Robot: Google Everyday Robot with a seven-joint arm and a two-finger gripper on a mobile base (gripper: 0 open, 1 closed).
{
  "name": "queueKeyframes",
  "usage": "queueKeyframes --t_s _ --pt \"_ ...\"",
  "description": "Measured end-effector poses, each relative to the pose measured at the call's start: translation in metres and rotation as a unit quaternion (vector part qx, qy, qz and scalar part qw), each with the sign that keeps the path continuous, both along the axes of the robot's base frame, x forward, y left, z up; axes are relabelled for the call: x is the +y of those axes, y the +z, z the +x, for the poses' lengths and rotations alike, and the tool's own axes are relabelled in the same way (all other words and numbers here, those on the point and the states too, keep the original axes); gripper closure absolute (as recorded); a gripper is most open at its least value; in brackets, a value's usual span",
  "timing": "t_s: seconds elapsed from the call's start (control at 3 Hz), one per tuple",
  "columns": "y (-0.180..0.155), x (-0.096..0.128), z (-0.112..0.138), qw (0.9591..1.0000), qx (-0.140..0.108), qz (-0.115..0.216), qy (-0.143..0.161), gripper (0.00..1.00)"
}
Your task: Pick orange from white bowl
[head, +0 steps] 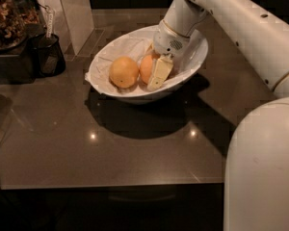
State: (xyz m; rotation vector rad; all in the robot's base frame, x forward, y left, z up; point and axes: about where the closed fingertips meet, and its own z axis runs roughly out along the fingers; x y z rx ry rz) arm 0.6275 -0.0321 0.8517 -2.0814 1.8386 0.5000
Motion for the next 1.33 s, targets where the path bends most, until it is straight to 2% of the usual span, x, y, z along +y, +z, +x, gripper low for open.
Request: queueKeyframes --t_s 0.33,0.67,1.0,1.33 --pt "0.003 0.000 0.000 1.0000 0.000 0.000 0.000 0.63" --pt "0.013 -0.007 -0.005 0.9994 -0.027 0.010 -0.022 0.86" --pt "0.042 -0.011 -0.018 0.9963 -0.075 0.021 -0.036 1.00" --pt "0.082 -0.013 -0.041 0.9899 -0.127 0.052 -0.035 1.00"
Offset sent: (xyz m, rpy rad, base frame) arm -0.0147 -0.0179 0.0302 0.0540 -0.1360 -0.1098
